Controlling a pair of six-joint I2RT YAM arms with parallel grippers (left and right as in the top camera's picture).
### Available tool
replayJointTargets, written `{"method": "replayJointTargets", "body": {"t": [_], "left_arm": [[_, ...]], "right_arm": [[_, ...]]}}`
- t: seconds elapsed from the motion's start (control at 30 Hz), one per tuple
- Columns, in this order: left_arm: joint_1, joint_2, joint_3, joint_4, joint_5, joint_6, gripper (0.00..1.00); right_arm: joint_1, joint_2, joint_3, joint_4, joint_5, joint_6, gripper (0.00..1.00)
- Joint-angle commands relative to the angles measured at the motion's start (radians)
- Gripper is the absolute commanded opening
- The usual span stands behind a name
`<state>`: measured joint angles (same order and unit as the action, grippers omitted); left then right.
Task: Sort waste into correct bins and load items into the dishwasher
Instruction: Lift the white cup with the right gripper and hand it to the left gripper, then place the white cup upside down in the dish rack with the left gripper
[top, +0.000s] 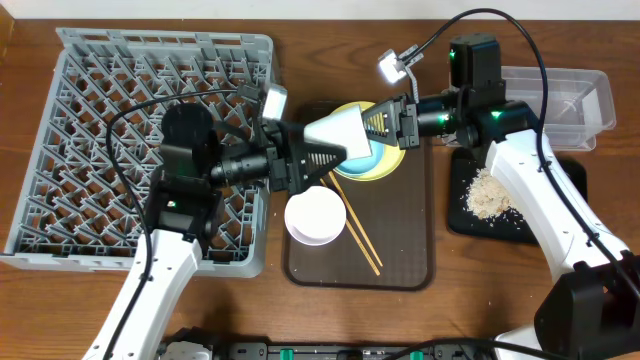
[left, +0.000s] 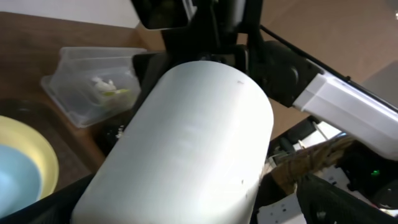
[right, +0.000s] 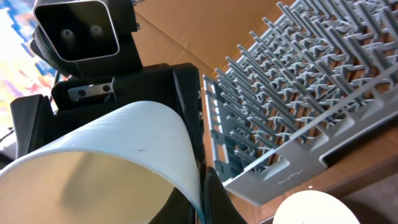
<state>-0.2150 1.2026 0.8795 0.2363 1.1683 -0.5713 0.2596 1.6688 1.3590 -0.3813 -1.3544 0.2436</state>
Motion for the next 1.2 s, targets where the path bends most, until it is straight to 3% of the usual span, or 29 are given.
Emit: {"method": "replayJointTargets", "body": {"t": [0.0,0.3,0.63,0.93,1.07,1.17], "left_arm": [[-0.025,-0.002,0.014,0.021,0.029,-0.034,1.00],[-0.046,-0.002,0.014,0.118,0.029,-0.063,0.86],[-0.047,-0.002,0.014,0.129,0.029,-0.063,0.81],[-0.047,-0.002,0.014,0.129,0.029,-0.063,0.64],[-0.046,-0.002,0.014,0.129,0.029,-0.062,0.58],[-0.045,-0.002,0.014,0.128,0.029,-0.050,0.57]], "right_arm": [[0.013,0.008,0.001,0.005,-0.016,0.019,0.01],[0.016,0.008,0.001,0.004,-0.016,0.019,0.02],[0.028,0.008,0.001,0.003,-0.015,0.019,0.03],[0.031,0.008,0.001,0.004,-0.011,0.019,0.04],[0.035,0.008,0.001,0.004,-0.011,0.018,0.07],[0.033,0.008,0.001,0.003,-0.011,0.018,0.18]]}}
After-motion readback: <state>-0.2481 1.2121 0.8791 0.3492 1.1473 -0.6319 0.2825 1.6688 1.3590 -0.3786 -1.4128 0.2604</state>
